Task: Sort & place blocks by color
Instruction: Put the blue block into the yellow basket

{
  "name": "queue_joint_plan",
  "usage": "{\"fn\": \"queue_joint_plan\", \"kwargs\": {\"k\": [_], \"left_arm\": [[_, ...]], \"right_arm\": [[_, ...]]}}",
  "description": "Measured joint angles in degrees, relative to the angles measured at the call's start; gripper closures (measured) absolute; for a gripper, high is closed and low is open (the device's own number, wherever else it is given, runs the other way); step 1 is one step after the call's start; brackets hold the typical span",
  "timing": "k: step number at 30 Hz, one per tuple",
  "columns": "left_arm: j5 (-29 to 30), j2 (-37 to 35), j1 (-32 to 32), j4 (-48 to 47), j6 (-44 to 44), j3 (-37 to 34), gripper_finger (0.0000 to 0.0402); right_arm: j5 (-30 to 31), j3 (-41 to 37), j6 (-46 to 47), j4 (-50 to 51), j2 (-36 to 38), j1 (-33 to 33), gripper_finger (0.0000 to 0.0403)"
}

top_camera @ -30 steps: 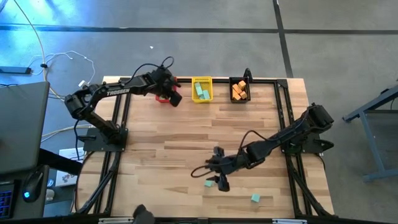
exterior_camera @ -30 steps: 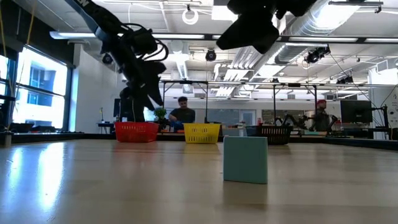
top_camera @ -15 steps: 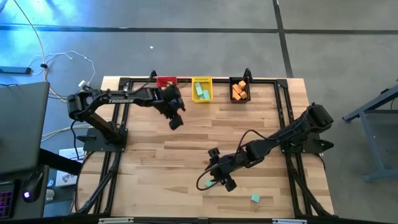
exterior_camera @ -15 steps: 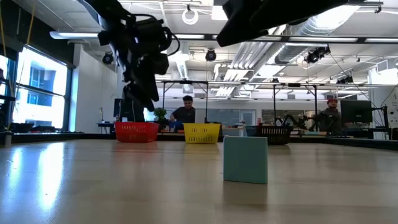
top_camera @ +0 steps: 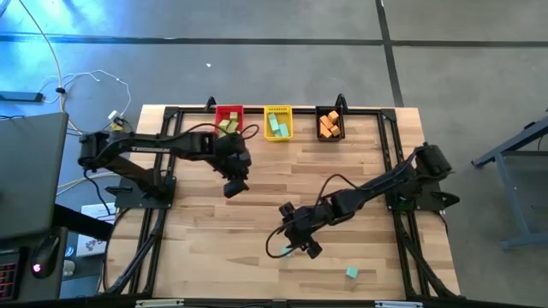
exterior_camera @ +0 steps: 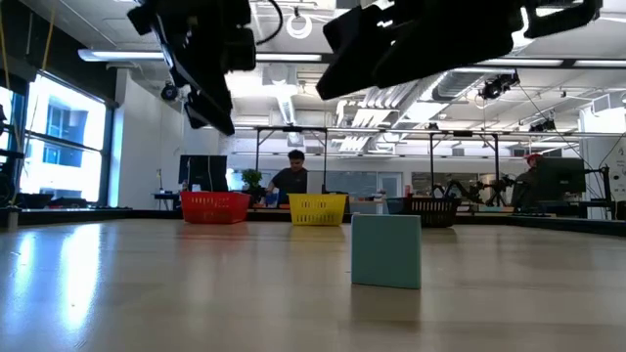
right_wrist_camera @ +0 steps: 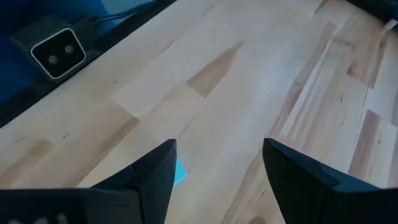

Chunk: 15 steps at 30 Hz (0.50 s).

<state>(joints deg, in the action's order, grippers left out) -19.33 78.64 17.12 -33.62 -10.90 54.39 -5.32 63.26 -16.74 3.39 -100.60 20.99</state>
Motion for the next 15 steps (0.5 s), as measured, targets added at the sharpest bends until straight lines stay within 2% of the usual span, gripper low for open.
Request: {"fn": "queue_joint_plan", "kwargs": {"k": [7,15], "left_arm": [[1.39,-4.71,-1.66,-0.19,-2.47,0.00,0.0197],[1.52,-5.65,-2.66,-0.09,-5.37,0.00,0.0197]], "right_arm": [[-4.74,0.00,-4.98,-0.99,-2.04,-0.02,0.0176],[-7.77,0.00,-7.72,-1.17,-3.24,-0.02,0.0176]]}}
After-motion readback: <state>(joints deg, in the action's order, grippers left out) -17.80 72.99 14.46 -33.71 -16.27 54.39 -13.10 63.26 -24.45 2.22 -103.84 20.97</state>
